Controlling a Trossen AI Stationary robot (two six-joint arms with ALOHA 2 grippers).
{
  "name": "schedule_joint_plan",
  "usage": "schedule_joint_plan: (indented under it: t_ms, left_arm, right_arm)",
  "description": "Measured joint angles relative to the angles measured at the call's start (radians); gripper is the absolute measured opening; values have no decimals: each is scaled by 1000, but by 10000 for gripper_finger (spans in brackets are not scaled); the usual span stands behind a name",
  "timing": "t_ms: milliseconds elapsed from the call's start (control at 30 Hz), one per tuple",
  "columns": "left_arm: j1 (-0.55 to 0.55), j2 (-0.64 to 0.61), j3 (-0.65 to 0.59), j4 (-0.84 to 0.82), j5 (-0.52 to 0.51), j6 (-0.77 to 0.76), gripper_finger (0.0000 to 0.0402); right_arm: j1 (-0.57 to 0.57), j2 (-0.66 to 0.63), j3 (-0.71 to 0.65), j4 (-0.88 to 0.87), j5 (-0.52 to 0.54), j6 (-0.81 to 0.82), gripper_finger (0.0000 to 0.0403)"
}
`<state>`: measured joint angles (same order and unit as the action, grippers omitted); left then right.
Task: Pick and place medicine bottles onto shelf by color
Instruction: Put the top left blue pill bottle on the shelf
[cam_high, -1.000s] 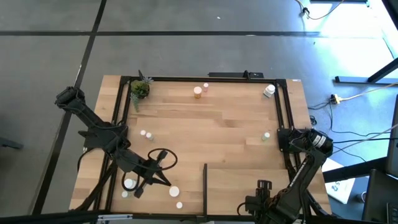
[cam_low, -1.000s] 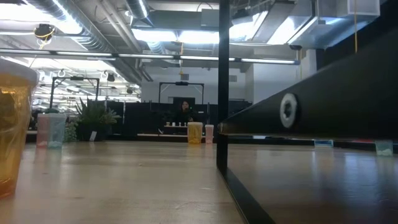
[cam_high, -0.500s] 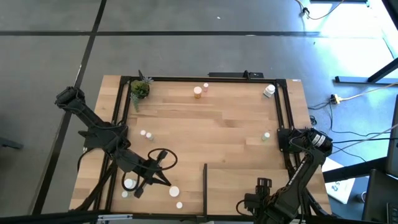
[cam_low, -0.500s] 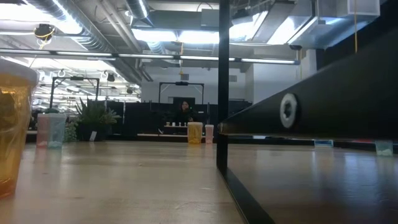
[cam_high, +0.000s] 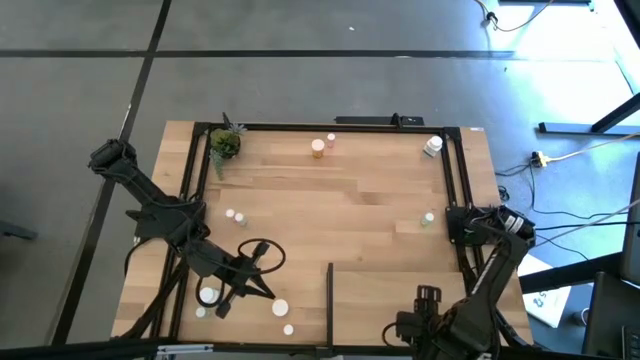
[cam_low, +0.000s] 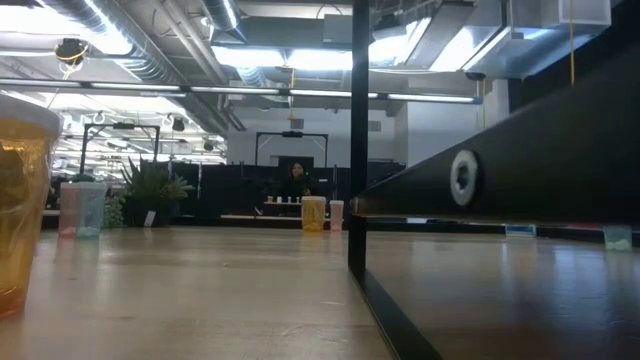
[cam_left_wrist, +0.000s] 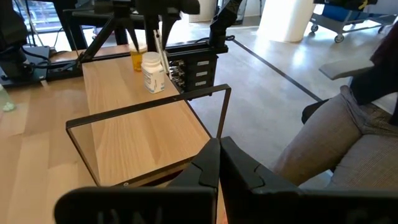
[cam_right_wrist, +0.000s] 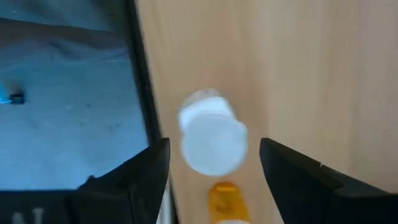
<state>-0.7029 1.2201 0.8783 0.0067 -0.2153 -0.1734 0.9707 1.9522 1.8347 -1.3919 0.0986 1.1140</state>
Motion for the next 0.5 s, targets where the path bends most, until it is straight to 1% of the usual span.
schedule_joint_plan:
  t_ms: [167, 333, 500]
  left_arm:
    - [0, 0, 0, -1, 0, 0, 0]
    - [0, 0, 0, -15, 0, -2, 0]
    - [0, 0, 0, -15, 0, -38, 0]
  right_arm:
    - [0, 0, 66, -104, 80, 0, 250]
    - [-3, 0, 106, -171, 219, -1, 250]
    - [-62, -5, 110, -180, 238, 0, 250]
